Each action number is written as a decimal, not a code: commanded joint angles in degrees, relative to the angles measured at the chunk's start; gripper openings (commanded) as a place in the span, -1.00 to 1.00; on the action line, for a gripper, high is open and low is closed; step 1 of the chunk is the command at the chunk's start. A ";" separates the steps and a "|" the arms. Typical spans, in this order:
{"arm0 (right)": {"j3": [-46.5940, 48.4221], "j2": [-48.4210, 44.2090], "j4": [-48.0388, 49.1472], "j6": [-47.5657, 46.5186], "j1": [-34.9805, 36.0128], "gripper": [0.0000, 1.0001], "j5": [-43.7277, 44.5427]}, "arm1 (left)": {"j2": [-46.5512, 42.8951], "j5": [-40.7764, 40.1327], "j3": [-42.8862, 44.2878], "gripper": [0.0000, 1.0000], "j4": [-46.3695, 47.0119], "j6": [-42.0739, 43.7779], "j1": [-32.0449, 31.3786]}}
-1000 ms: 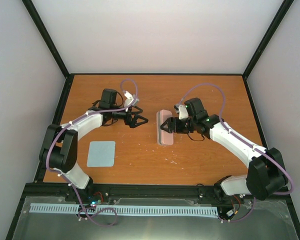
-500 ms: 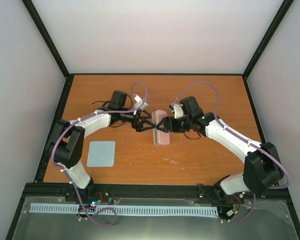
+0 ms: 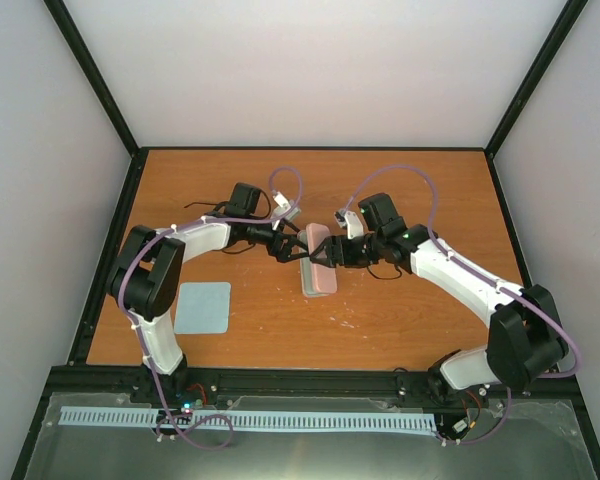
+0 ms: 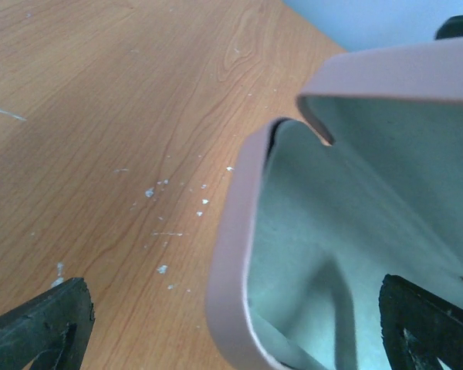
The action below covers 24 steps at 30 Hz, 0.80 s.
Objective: Organize the sunglasses
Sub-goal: Open the sunglasses case.
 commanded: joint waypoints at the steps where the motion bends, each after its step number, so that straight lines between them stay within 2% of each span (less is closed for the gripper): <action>1: 1.57 -2.71 1.93 -0.60 0.49 -0.31 -5.40 | 0.65 -4.46 2.61 0.99 -0.45 2.55 -0.38; 16: 0.25 -3.89 3.26 2.54 -2.23 -0.32 -5.84 | -1.24 -15.87 -2.11 0.99 2.45 4.57 0.13; 20: -2.38 -2.66 4.77 1.67 -6.56 -0.32 -8.17 | -6.03 -16.33 -3.50 0.99 3.51 3.17 2.98; 24: -2.51 2.80 5.51 -1.61 -10.49 -0.31 -13.38 | -10.26 -16.09 -3.85 0.99 2.69 3.12 7.89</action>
